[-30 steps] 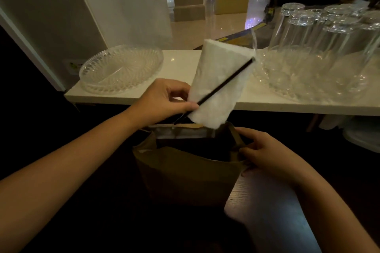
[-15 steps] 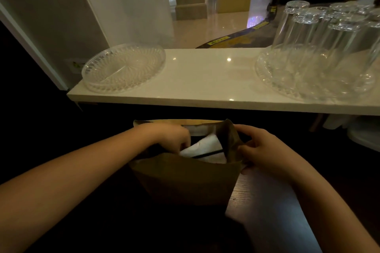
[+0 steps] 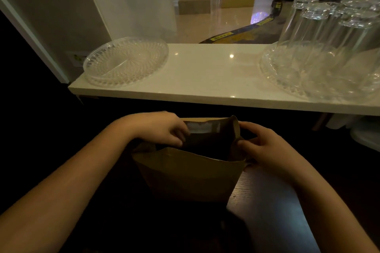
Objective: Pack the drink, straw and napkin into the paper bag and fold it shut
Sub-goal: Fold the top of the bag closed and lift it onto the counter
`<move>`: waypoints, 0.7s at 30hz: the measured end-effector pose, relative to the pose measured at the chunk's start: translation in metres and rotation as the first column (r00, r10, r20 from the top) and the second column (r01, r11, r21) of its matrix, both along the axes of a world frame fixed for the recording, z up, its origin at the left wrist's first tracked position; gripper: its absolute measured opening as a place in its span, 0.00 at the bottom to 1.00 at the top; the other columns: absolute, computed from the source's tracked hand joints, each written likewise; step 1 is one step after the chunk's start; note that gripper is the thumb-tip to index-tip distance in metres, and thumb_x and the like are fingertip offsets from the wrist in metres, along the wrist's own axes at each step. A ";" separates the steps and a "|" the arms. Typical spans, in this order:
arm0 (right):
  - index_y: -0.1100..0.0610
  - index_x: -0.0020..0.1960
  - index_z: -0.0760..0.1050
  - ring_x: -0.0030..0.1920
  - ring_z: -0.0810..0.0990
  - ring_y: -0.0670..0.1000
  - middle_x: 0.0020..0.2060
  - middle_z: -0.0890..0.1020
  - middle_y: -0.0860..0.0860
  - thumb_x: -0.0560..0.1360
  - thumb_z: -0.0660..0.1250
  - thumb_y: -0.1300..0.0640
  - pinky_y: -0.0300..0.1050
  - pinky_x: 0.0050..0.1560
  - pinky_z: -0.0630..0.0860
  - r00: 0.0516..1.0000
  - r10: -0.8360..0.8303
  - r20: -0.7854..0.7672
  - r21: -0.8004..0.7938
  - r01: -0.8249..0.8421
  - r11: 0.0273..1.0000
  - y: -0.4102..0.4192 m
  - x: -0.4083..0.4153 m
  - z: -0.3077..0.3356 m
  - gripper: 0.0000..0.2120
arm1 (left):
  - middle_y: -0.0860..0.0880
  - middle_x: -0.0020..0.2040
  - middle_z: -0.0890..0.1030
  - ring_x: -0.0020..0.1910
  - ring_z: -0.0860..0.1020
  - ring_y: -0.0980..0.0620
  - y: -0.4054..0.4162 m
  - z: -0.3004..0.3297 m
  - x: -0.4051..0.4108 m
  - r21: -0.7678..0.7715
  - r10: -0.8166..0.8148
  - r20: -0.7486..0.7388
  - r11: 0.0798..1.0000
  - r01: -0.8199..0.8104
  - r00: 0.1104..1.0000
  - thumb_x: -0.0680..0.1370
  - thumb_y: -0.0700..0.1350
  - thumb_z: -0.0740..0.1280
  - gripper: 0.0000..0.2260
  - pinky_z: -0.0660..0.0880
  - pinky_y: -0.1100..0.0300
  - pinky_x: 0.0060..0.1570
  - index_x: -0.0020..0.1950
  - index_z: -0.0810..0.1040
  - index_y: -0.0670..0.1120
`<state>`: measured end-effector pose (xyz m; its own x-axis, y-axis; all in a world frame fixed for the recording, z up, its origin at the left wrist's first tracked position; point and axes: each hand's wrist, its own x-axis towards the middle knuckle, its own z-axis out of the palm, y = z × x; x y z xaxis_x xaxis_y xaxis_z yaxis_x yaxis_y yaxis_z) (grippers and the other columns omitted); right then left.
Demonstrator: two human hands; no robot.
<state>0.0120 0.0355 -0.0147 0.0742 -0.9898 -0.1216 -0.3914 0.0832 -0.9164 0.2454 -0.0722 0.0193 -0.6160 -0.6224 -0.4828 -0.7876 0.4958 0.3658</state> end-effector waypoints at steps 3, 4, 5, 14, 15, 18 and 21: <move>0.42 0.65 0.67 0.37 0.83 0.42 0.43 0.82 0.47 0.75 0.64 0.54 0.31 0.28 0.76 0.998 -0.048 -0.028 -0.041 0.047 0.998 0.001 0.001 -0.005 0.20 | 0.59 0.48 0.84 0.49 0.81 0.61 0.029 0.011 0.046 -0.070 0.210 -0.684 0.934 -0.350 0.699 0.73 0.52 0.66 0.12 0.78 0.65 0.50 0.55 0.77 0.58; 0.42 0.64 0.67 0.39 0.83 0.42 0.44 0.82 0.46 0.73 0.64 0.51 0.33 0.31 0.77 0.997 -0.074 -0.029 -0.069 0.072 0.995 0.003 0.003 -0.007 0.20 | 0.57 0.50 0.84 0.50 0.82 0.58 0.043 0.005 0.060 -0.028 0.227 -0.858 0.875 -0.483 0.460 0.73 0.53 0.65 0.12 0.78 0.65 0.51 0.56 0.77 0.57; 0.42 0.64 0.68 0.41 0.82 0.42 0.45 0.82 0.45 0.71 0.64 0.46 0.35 0.36 0.79 0.994 -0.107 -0.011 -0.097 0.106 0.990 0.005 0.004 -0.009 0.21 | 0.55 0.52 0.83 0.53 0.81 0.55 0.056 -0.006 0.072 0.040 0.227 -0.941 0.811 -0.584 0.250 0.72 0.53 0.65 0.13 0.77 0.64 0.53 0.57 0.77 0.55; 0.41 0.49 0.77 0.48 0.80 0.36 0.48 0.83 0.35 0.64 0.73 0.59 0.25 0.44 0.75 0.955 -0.047 0.292 -0.186 0.105 0.977 0.035 0.015 -0.063 0.18 | 0.66 0.52 0.81 0.55 0.78 0.64 0.098 -0.108 0.086 0.298 0.556 -0.785 0.726 -0.619 0.274 0.61 0.50 0.75 0.20 0.74 0.74 0.47 0.51 0.78 0.63; 0.39 0.47 0.78 0.49 0.81 0.38 0.48 0.83 0.36 0.64 0.73 0.64 0.26 0.46 0.75 0.967 -0.038 0.254 -0.200 0.091 0.975 0.033 0.018 -0.069 0.21 | 0.67 0.52 0.81 0.54 0.78 0.64 0.095 -0.110 0.083 0.312 0.561 -0.790 0.716 -0.625 0.248 0.62 0.50 0.74 0.18 0.74 0.74 0.46 0.50 0.78 0.62; 0.36 0.43 0.79 0.48 0.80 0.38 0.46 0.83 0.36 0.68 0.69 0.70 0.28 0.47 0.76 0.973 -0.087 0.214 -0.247 0.140 0.959 0.022 0.024 -0.077 0.25 | 0.66 0.48 0.83 0.50 0.80 0.64 0.084 -0.113 0.074 0.304 0.534 -0.817 0.720 -0.624 0.218 0.63 0.49 0.73 0.14 0.75 0.73 0.43 0.46 0.80 0.62; 0.40 0.40 0.79 0.44 0.80 0.37 0.43 0.84 0.36 0.70 0.67 0.71 0.29 0.43 0.76 0.968 -0.113 0.222 -0.284 0.175 0.943 0.011 0.027 -0.080 0.23 | 0.64 0.45 0.84 0.47 0.81 0.62 0.076 -0.117 0.069 0.282 0.510 -0.836 0.715 -0.640 0.202 0.65 0.47 0.73 0.12 0.76 0.72 0.40 0.42 0.82 0.63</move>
